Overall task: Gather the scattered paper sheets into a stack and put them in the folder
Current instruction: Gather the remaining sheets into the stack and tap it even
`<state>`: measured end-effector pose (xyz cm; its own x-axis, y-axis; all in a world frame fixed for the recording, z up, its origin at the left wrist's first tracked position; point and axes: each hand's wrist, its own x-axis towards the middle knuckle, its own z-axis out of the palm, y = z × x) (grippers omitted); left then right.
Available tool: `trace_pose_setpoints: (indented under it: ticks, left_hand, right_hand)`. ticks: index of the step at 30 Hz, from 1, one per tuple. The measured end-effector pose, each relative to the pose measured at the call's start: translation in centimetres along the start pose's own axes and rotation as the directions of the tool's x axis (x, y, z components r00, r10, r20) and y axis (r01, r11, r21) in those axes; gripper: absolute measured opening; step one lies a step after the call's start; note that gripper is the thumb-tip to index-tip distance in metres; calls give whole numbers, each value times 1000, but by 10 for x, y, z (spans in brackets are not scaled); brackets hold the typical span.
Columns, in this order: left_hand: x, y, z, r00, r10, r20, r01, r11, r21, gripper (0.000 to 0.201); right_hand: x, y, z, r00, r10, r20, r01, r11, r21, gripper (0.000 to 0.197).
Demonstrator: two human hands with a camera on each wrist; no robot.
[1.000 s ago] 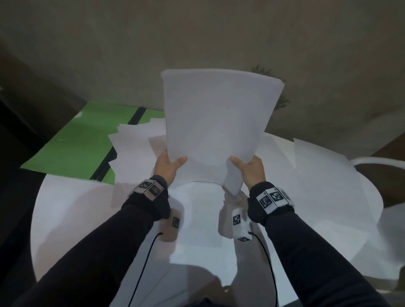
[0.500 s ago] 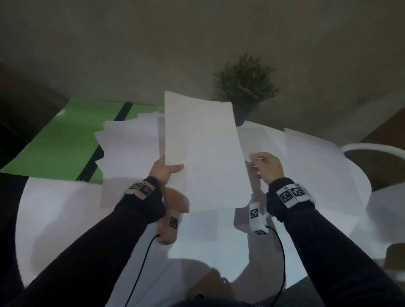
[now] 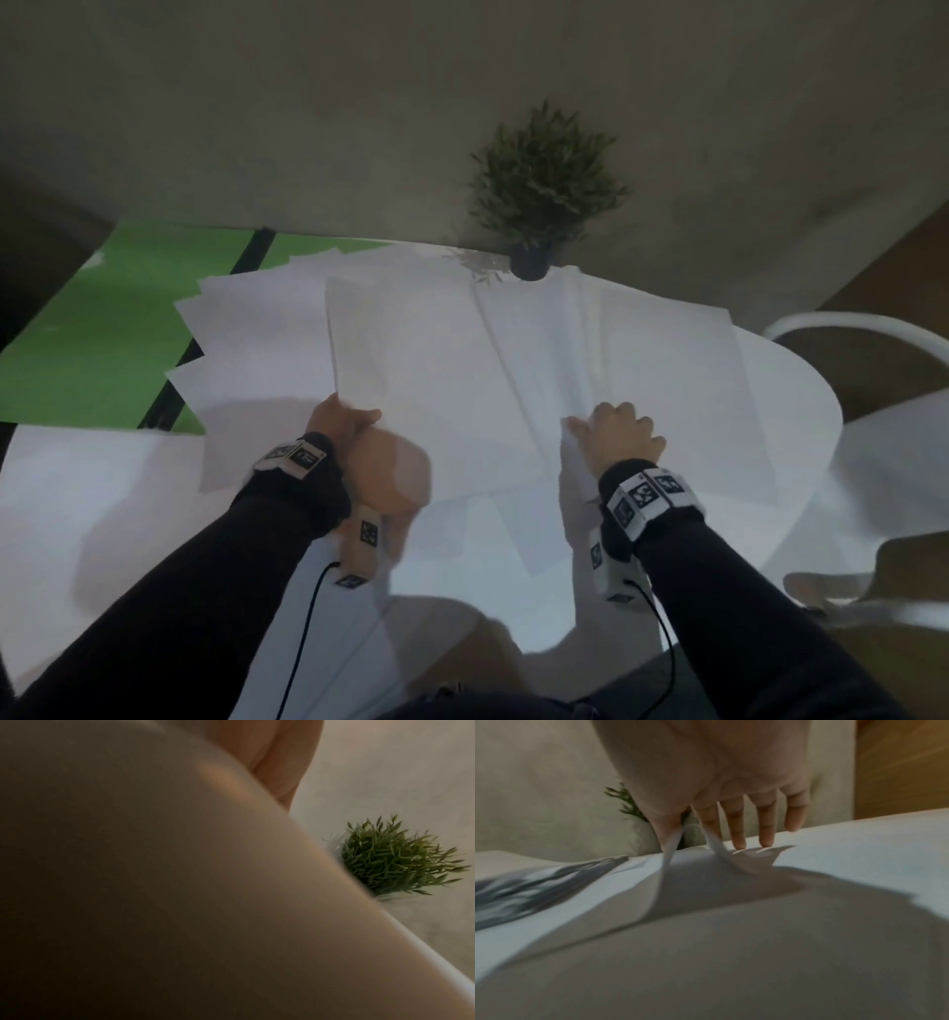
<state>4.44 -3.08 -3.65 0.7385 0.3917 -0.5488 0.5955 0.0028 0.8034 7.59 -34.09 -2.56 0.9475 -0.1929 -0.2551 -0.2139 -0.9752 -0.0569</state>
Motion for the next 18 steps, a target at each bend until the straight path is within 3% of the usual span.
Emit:
trace_pose_setpoints:
  ticks: [4,7,9,12,14,16,18]
  left_hand:
    - [9,-4,-15,999,8,-53,-7,1000,27,44]
    - [15,-11,-20,997,-4,-74,6,999,32,45]
    - [15,-14,-19,997,-11,-76,14,999,31,43]
    - [6,-11,-16,998,-6,-66,7,1000,19,36]
    - [3,-11,-14,999,-16,-50,15,1000,-7,38]
    - [6,-13,-16,999,-11,-47,11,1000,-17,43]
    - [22,-24,-20,998,-12,-58,10,1000,-29,54]
  right_hand:
    - [-7,-11,-3,993,-113,24,112,992,61,67]
    - [11,-7,-7,995,80,65,-94,958,271,73]
    - [20,-7,-8,977,158,147,-192,946,263,77]
    - [23,-12,-5,971,30,239,-70,984,162,71]
    - [22,-12,-2,977,-6,213,-27,988,151,75]
    - [23,-5,-5,978,117,170,-144,977,155,93]
    - [28,11,-11,939,285,192,-315,937,152,118]
